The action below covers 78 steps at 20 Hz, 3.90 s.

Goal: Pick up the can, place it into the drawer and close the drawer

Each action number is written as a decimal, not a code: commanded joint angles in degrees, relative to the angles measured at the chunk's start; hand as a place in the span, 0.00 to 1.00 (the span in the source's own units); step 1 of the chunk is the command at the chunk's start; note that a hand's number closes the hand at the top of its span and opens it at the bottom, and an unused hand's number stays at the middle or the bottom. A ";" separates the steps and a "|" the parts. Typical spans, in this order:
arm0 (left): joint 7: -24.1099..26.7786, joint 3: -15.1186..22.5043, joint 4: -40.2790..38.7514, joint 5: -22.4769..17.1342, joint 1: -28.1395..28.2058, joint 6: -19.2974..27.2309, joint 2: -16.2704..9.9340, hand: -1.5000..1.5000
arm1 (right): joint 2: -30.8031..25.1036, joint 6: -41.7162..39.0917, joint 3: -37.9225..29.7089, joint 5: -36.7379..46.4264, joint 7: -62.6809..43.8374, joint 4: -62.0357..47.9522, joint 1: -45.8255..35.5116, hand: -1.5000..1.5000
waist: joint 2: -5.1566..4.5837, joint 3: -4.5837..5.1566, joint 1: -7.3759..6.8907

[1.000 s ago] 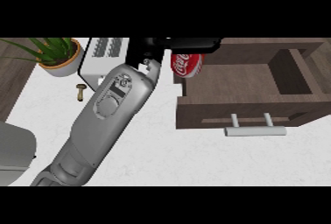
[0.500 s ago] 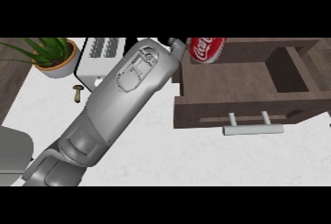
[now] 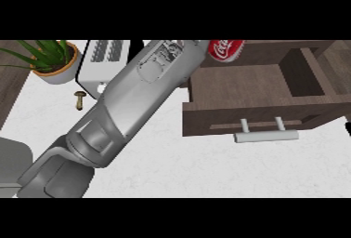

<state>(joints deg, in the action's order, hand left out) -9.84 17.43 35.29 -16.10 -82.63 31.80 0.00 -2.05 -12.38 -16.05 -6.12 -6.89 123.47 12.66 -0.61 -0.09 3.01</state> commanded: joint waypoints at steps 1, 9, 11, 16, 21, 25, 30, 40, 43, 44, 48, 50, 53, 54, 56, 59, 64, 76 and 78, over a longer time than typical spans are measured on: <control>0.91 2.88 -4.51 -3.15 -2.82 1.34 0.00 1.00 | 0.44 -1.61 -0.67 -0.58 3.53 -1.05 2.23 0.00 | -0.08 -0.06 1.11; 7.90 6.52 -10.00 -7.82 -1.09 2.17 0.00 1.00 | 0.01 -0.89 0.47 1.55 2.61 -1.65 0.00 0.00 | -0.64 -0.08 2.38; 7.17 8.39 -10.04 -8.11 -2.01 4.45 0.00 1.00 | 0.72 -0.09 1.26 0.16 0.02 0.61 -0.84 0.00 | -0.36 -0.04 1.86; 10.15 10.77 -12.46 -9.96 -0.74 3.89 0.00 1.00 | -1.32 0.66 0.17 -0.61 -2.73 -0.32 -5.00 0.00 | -0.70 -0.04 2.61; 11.25 14.36 -14.08 -10.62 -0.41 5.33 0.00 1.00 | 0.17 2.20 2.47 2.12 -1.98 -1.93 -7.23 0.00 | -1.27 -0.06 3.60; 10.21 17.22 -13.33 -11.57 -0.85 6.60 0.00 1.00 | -1.40 1.40 1.05 0.94 -1.53 -3.32 -8.70 0.00 | -1.07 -0.09 3.67; 10.41 18.86 -12.91 -13.17 0.84 10.28 0.00 0.00 | -1.63 1.55 1.08 1.87 -1.88 -4.39 -8.59 0.00 | -1.09 -0.09 3.81; 13.16 18.78 -13.96 -16.66 1.05 13.86 0.00 0.00 | -0.97 0.70 2.60 2.37 -0.24 -2.52 -7.35 0.00 | -1.40 -0.07 5.02; 14.33 19.72 -12.26 -17.66 2.75 15.06 0.00 0.00 | -2.57 1.63 2.69 7.33 1.65 -2.17 -8.88 0.00 | -1.29 -0.04 4.29; 13.50 18.01 -13.62 -18.53 0.71 13.46 0.00 0.00 | -3.75 2.17 1.49 8.03 0.74 0.65 -8.62 0.00 | -1.15 0.02 4.23; 14.46 18.23 -12.04 -20.26 2.17 13.52 0.00 0.00 | -7.02 0.04 2.51 12.93 3.39 3.27 -7.47 0.00 | -0.87 0.02 3.60; 15.30 16.51 -13.07 -21.56 1.11 11.94 0.00 0.00 | -7.30 0.36 3.62 15.21 3.47 4.02 -8.07 0.00 | -1.04 0.05 3.18; 15.98 16.85 -11.42 -22.92 0.83 14.00 0.00 0.00 | -7.62 0.13 6.02 19.60 7.31 2.56 -8.03 0.00 | -0.92 -0.01 2.79; 18.32 16.72 -10.96 -23.45 2.95 13.88 0.00 0.00 | -9.37 -0.43 4.33 18.47 6.05 3.44 -9.35 0.00 | -0.90 0.02 2.74; 17.32 16.45 -11.07 -24.17 1.24 14.07 0.00 0.00 | -9.43 0.43 6.26 23.75 8.78 0.54 -9.07 0.00 | -0.77 -0.01 1.84; 18.00 16.38 -11.34 -24.48 -0.02 15.26 0.00 0.00 | -10.10 3.10 9.60 32.13 7.93 0.00 -12.93 0.00 | -0.74 0.04 0.70; 15.85 17.86 -10.27 -24.20 -1.22 16.57 0.00 0.00 | -11.99 4.99 15.23 45.79 6.21 -2.37 -13.68 0.00 | -0.03 0.07 -1.23; 11.62 16.41 -5.11 -21.01 1.79 16.29 -2.48 0.00 | -10.21 15.27 23.12 66.00 7.96 -23.94 -18.67 0.00 | 0.76 0.08 -3.95; 10.04 17.53 -2.36 -19.92 3.08 17.56 -3.22 0.00 | -7.56 18.68 21.57 66.22 7.19 -30.25 -23.31 0.00 | 0.85 0.07 -4.78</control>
<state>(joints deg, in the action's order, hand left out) 2.27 33.96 29.31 -37.77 -81.68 47.70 -2.36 -12.31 1.89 5.71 57.01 0.91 101.54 -5.92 0.00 -0.02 -0.77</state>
